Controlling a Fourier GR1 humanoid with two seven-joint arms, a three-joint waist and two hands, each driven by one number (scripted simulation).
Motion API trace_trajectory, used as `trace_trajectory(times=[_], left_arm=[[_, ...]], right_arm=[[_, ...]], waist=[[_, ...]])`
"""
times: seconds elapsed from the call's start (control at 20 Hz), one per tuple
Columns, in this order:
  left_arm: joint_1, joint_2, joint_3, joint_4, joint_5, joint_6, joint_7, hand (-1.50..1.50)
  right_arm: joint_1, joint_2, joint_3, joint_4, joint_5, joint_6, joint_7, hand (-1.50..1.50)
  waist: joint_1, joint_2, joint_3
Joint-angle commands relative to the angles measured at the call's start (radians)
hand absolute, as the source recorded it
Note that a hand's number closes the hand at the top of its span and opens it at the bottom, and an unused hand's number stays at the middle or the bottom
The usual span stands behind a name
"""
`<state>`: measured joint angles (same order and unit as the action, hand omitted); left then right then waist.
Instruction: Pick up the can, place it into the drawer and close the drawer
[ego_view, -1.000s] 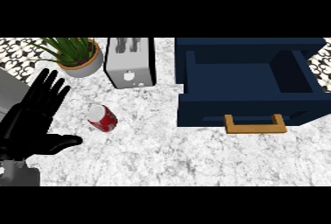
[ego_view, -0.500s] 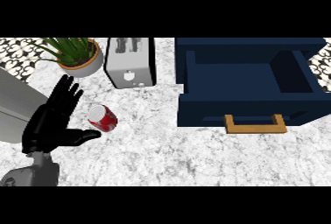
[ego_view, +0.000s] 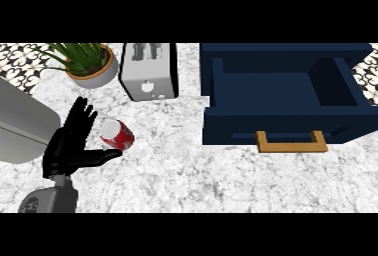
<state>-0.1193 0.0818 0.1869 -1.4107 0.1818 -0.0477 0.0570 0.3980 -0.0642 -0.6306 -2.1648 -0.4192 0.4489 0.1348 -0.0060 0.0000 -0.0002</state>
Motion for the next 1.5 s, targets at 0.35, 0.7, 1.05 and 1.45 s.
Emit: trace_trajectory(times=[0.35, 0.7, 1.05, 1.45], left_arm=[[-0.027, 0.046, 0.07, 0.327, -0.007, -0.05, -0.243, -1.5], [-0.146, 0.06, 0.09, 0.625, -0.024, -0.078, -0.402, -1.5], [-0.218, 0.112, 0.122, 0.823, -0.002, -0.15, -0.495, -1.5], [-0.271, 0.084, 0.118, 0.948, 0.007, -0.154, -0.559, -1.5]], right_arm=[[0.046, 0.001, -0.098, -0.001, -0.068, 0.09, -0.011, -1.5], [-0.013, 0.011, -0.073, -0.029, -0.067, 0.056, 0.052, -1.5], [-0.002, -0.008, -0.139, 0.039, -0.096, 0.139, 0.01, -1.5], [0.004, 0.006, -0.15, -0.038, -0.14, 0.12, 0.111, -1.5]], waist=[[-0.003, 0.0, 0.0], [-0.006, 0.002, -0.001], [-0.007, 0.002, -0.001], [-0.005, 0.001, 0.0]])
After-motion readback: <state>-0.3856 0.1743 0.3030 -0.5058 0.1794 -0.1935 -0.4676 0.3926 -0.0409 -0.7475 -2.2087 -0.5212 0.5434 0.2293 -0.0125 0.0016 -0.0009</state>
